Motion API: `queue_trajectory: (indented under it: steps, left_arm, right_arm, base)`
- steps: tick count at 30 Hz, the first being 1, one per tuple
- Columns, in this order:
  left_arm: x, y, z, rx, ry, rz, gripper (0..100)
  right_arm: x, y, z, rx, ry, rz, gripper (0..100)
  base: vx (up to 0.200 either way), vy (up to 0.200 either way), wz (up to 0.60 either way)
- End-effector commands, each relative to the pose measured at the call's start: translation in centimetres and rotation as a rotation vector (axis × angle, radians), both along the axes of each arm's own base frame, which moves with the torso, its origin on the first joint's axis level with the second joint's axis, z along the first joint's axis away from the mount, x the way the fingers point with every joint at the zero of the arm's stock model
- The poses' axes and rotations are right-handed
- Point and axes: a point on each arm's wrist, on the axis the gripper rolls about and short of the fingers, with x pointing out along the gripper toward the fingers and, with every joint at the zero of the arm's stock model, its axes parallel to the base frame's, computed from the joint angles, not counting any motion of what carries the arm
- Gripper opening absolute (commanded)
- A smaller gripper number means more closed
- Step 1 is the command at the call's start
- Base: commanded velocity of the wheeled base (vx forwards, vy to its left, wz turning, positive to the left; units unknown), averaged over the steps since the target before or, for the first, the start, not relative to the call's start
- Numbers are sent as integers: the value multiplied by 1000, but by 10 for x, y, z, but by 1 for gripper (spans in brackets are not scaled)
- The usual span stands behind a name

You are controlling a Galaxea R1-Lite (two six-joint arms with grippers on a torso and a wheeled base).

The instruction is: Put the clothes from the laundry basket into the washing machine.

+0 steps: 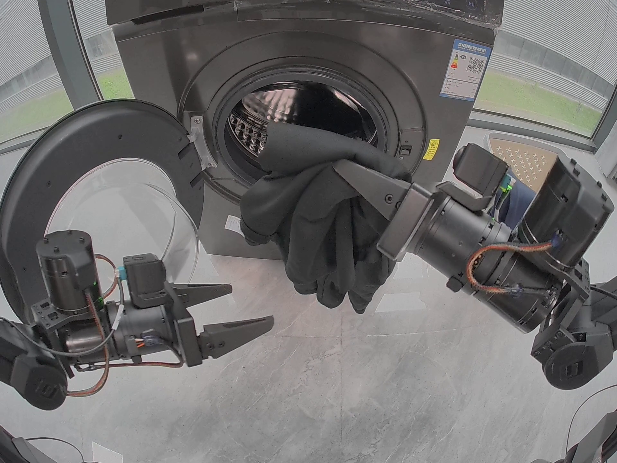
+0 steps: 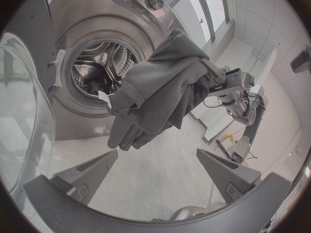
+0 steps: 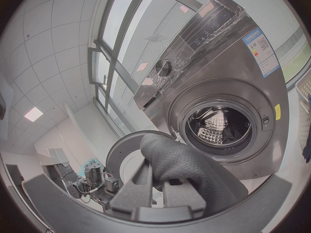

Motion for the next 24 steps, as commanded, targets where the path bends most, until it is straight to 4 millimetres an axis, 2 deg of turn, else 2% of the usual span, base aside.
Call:
queue_trajectory:
  steps: [1,9,20,24]
  left_arm:
    - [25,-20,-16,-10,66,-26,100]
    - [56,-36,-21,-85,32,-19,100]
    - [76,-49,-27,-130,-6,-14,100]
    - [82,-53,-22,-166,-42,-14,100]
  right_arm:
    - [-2,2,0,0,1,9,0]
    - [-6,5,0,1,2,18,0]
    - [-6,8,-4,-3,7,26,0]
    - [-6,8,-4,-5,9,25,0]
  base:
    - [0,0,0]
    - [0,0,0]
    - [0,0,0]
    - [0,0,0]
